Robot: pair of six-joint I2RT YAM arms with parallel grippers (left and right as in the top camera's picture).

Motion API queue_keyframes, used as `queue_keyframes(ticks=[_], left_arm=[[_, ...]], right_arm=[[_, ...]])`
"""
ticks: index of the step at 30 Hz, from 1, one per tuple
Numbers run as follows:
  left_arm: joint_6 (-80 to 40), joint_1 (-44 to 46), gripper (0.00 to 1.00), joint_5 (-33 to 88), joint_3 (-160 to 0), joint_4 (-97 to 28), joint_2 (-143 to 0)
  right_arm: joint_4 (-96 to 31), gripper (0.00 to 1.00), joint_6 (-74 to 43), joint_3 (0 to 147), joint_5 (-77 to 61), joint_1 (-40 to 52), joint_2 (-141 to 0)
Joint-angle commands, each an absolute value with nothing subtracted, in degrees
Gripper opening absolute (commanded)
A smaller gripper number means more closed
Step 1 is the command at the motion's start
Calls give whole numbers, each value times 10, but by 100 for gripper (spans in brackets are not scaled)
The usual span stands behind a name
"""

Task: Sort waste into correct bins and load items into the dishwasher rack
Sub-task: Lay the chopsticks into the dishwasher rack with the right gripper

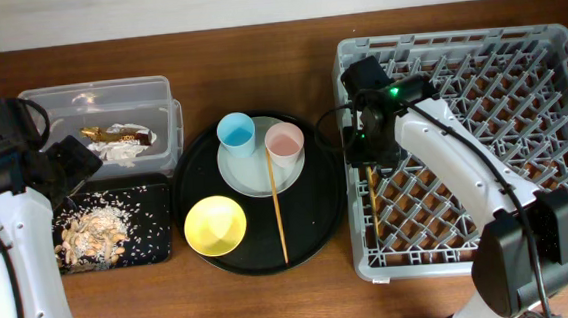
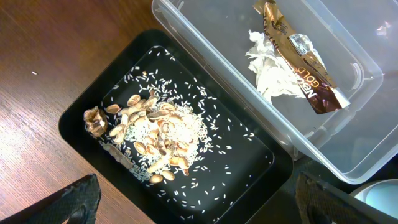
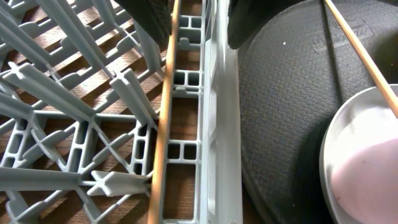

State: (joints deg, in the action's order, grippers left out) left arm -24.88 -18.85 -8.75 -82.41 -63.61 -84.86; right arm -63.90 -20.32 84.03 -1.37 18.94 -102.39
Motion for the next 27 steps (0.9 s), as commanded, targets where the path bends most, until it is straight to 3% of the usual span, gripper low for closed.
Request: queue_keyframes(ticks=[1, 5, 8, 10, 11, 12, 14, 15, 16, 17, 21, 27], left_arm=[[-248, -192, 99, -88, -828, -635, -846], [-248, -192, 99, -88, -828, -635, -846], [-248, -192, 99, -88, -828, -635, -846], [-248, -192, 99, -88, -828, -635, -846], [-248, -192, 99, -88, -828, -635, -846], [-248, -192, 99, -88, -828, -635, -846], [-248, -192, 99, -88, -828, -635, -846], [-248, -192, 99, -88, -828, -635, -846], [-248, -192, 99, -88, -828, -635, -846], [-248, -192, 99, -88, -828, -635, -846], [-248, -192, 99, -88, -828, -635, -846], [-248, -192, 99, -88, -828, -635, -846]], right_arm=[[-641, 31, -197, 836, -70, 187, -984], [-620, 31, -165, 836, -251, 210, -961], [-589, 31, -189, 835, -231, 321, -964], [-585, 31, -293, 835, -120, 387, -969], [-569, 45, -307, 835, -96, 420, -973], [-535, 99, -307, 834, -96, 457, -979], [-521, 98, -307, 834, -96, 478, -989], [-524, 81, -308, 834, -90, 484, -1003], [-531, 56, -336, 830, -67, 484, -1015], [-531, 47, -387, 809, -16, 484, -1026], [-461, 34, -414, 743, 33, 485, -1044], [-370, 31, -414, 674, 33, 488, -1054]])
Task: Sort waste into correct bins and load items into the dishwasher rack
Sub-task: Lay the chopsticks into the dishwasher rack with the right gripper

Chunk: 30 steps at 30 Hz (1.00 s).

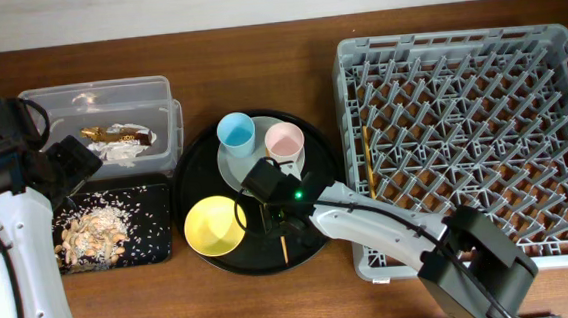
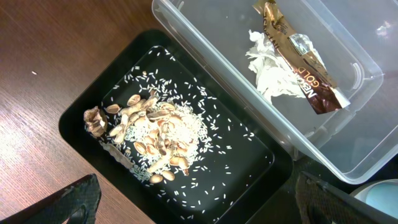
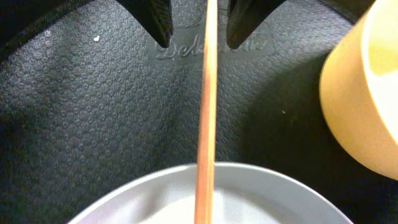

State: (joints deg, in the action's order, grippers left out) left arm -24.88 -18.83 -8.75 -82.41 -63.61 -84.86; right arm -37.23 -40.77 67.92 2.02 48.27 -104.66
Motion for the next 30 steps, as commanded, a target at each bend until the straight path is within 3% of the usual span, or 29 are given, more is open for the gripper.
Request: queue_keyframes(ticks=[1, 8, 14, 22, 26, 30], left_arm=[[-248, -192, 99, -88, -828, -635, -846], [-248, -192, 99, -88, -828, -635, -846], [-248, -192, 99, -88, -828, -635, -846], [-248, -192, 99, -88, -828, -635, -846], [-248, -192, 99, -88, -828, -635, -846], [-248, -192, 99, -88, -828, -636, -846]], right_arm=[[-370, 30, -414, 674, 33, 489, -1055], [-345, 29, -414, 674, 37, 510, -1099], [-345, 4, -414, 675, 32, 510, -1099], [-554, 4, -362, 874, 35, 496, -985], [-700, 4, -304, 895, 25, 347, -959], [-712, 4, -208, 890, -56, 204, -960]])
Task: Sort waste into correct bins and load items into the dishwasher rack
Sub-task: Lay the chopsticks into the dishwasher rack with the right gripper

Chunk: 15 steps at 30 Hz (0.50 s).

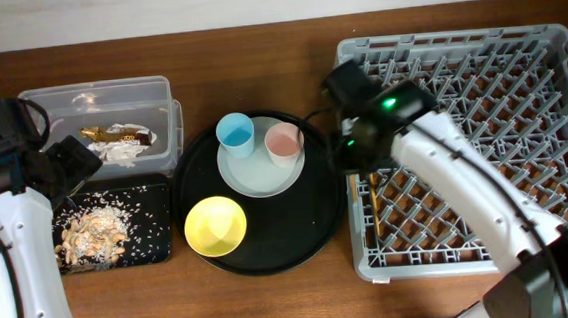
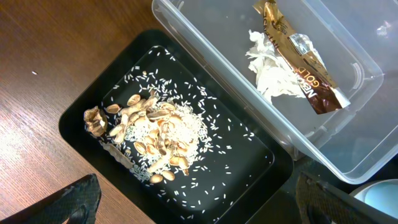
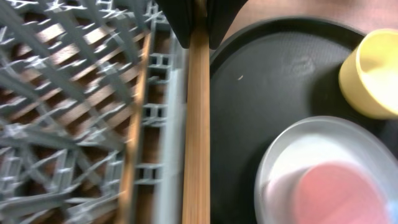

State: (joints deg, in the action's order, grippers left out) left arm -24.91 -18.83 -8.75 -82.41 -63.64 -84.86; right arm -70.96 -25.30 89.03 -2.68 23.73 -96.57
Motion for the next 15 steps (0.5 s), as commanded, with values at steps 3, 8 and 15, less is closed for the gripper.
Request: queue_keyframes(ticks=[3, 8, 15], left_arm=[[-248, -192, 99, -88, -828, -635, -846], [-248, -192, 99, -88, -828, -635, -846], [-248, -192, 99, -88, -828, -635, -846]], right_arm=[[-716, 4, -198, 882, -53, 175, -971], [-637, 4, -193, 772, -64, 175, -972], [-622, 27, -193, 754, -76, 175, -972]])
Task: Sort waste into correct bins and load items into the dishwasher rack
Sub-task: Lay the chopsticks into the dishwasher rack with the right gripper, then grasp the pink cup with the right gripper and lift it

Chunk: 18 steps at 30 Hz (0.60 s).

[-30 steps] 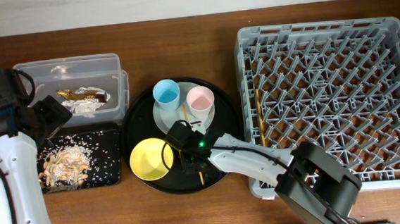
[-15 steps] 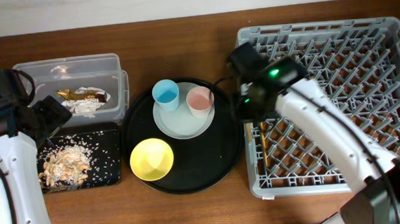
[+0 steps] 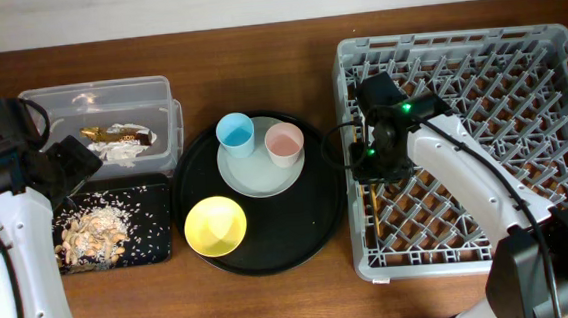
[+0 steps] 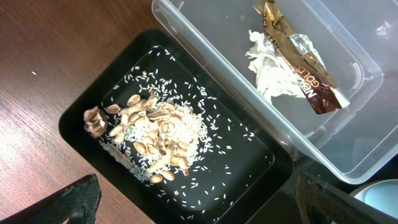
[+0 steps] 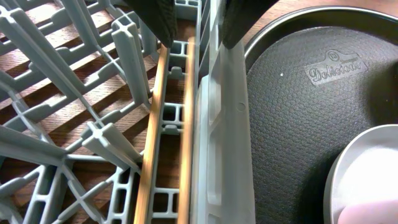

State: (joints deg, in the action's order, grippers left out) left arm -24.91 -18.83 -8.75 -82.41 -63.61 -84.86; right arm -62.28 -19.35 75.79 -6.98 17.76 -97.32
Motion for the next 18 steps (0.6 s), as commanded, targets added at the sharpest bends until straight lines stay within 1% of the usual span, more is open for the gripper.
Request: queue_keyframes(ticks=[1, 3, 4, 5, 6, 7, 9, 10, 11, 12, 13, 14, 15, 16, 18], left_arm=[[-248, -192, 99, -88, -828, -635, -846], [-248, -192, 99, -88, -828, -635, -846], [-248, -192, 99, -88, -828, -635, -846], [-248, -192, 99, -88, -828, -635, -846], [-248, -192, 99, -88, -828, -635, -846], [-248, -192, 99, -88, -828, -635, -846], [-248, -192, 99, -88, -828, -635, -846], [-248, -192, 99, -88, -828, -635, -846], [-248, -192, 99, -88, -828, -635, -846], [-248, -192, 99, -88, -828, -635, -846], [-248, -192, 99, -88, -828, -635, -846], [-248, -192, 99, -88, -828, -635, -846], [-248, -192, 99, -88, -828, -635, -846], [-248, -192, 99, -88, -828, -635, -846], [-248, -192, 99, -88, -828, -635, -846]], right_arm=[[-628, 25, -193, 758, -76, 175, -971], [-676, 24, -175, 806, -86, 176, -964], [-687, 24, -147, 831, -123, 178, -959], [-688, 25, -125, 848, -166, 183, -954], [-688, 27, -124, 867, -185, 192, -949], [-686, 27, -124, 874, -185, 200, -949], [-661, 28, -122, 876, -184, 226, -949], [-640, 32, -122, 876, -184, 245, -949], [-611, 33, -122, 876, -181, 262, -949], [-577, 33, -122, 876, -153, 279, -949], [-562, 40, -123, 876, -146, 282, -949], [-552, 43, -123, 876, -148, 282, -949], [-525, 43, -122, 876, -148, 282, -949], [-510, 39, -122, 876, -147, 282, -950], [-490, 38, -53, 876, -147, 286, -956]])
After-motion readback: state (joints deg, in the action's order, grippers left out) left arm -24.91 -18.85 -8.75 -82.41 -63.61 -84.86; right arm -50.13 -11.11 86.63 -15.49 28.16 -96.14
